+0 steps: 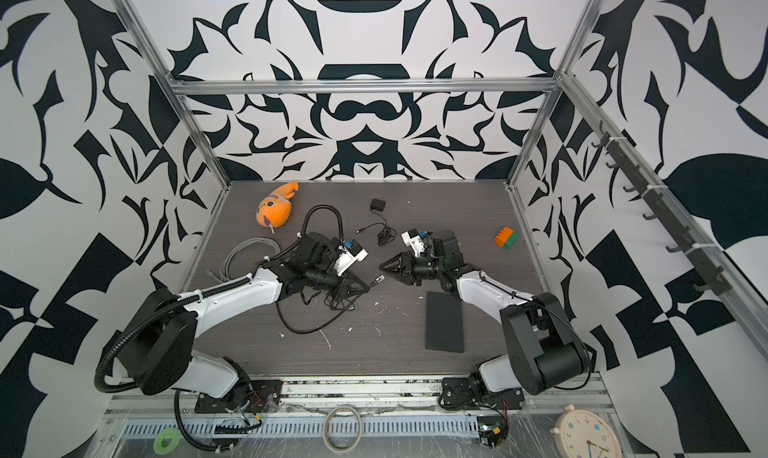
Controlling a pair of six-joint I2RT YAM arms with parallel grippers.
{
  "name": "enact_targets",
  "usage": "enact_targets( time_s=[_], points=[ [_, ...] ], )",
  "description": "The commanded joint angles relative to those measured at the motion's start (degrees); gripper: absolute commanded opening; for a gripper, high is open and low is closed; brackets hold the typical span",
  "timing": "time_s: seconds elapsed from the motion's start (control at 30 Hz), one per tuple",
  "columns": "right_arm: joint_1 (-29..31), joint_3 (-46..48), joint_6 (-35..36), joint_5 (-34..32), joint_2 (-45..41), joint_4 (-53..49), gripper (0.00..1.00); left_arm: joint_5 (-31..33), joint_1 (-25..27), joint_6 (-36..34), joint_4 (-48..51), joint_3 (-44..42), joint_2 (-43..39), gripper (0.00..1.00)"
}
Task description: Insert the plug into the switch port
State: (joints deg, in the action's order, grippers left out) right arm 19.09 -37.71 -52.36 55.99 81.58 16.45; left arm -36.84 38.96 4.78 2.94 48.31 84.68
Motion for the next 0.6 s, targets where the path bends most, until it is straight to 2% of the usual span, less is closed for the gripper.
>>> enact_targets(
  time_s=[0.0, 0.17, 0.57],
  points=[
    [0.51, 0.87, -2.74, 0.87, -1.74, 4.73, 0.36, -1.2, -0.41, 1.53, -2.89, -0.85, -2.39, 0.0],
    [0.93, 1.68, -2.05, 0.97, -2.92, 2.8, 0.35, -1.39, -0.9, 2.71, -4.87, -1.88, -2.46, 0.0],
    [1.21, 2.63, -3.06, 1.09, -4.28, 3.29, 0.2, -1.74, -0.99, 4.69, -7.9, -2.7, -1.89, 0.0]
  ],
)
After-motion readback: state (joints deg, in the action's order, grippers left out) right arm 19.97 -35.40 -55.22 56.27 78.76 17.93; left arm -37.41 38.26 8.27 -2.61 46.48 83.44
